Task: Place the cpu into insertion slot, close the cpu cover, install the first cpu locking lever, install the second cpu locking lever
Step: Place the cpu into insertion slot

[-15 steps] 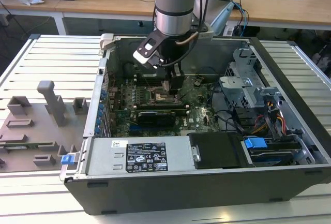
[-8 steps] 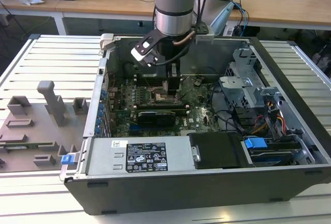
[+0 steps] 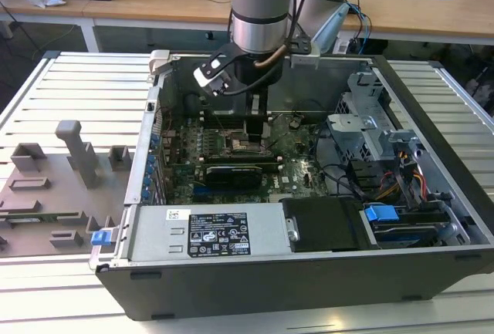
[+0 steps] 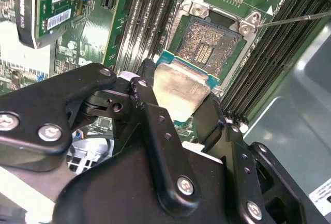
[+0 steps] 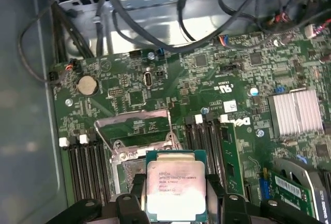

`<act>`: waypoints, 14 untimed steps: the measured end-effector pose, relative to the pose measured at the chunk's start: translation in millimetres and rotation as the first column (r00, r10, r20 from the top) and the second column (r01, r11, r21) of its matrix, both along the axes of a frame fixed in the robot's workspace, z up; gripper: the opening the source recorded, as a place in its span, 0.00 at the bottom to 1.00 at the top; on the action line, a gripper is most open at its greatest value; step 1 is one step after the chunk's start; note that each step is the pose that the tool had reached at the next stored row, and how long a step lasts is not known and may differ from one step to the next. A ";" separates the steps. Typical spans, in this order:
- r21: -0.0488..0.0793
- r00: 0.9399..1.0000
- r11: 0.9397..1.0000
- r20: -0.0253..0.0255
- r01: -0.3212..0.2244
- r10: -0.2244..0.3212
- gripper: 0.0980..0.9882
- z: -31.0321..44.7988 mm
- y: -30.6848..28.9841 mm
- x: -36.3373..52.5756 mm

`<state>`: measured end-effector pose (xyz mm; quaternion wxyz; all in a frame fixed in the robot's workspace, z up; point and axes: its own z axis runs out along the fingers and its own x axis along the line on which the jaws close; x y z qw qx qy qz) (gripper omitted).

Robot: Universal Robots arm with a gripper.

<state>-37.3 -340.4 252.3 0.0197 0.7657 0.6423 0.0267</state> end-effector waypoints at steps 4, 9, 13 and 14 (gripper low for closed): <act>0.000 0.996 0.996 0.000 0.089 -0.089 0.50 -0.3 0.0 0.0; 0.000 0.985 0.985 0.000 0.173 -0.173 0.50 -0.6 0.0 0.0; 0.000 0.972 0.972 0.000 0.235 -0.235 0.50 -0.8 0.0 0.0; 0.000 0.965 0.965 0.000 0.261 -0.261 0.50 -0.9 0.0 0.0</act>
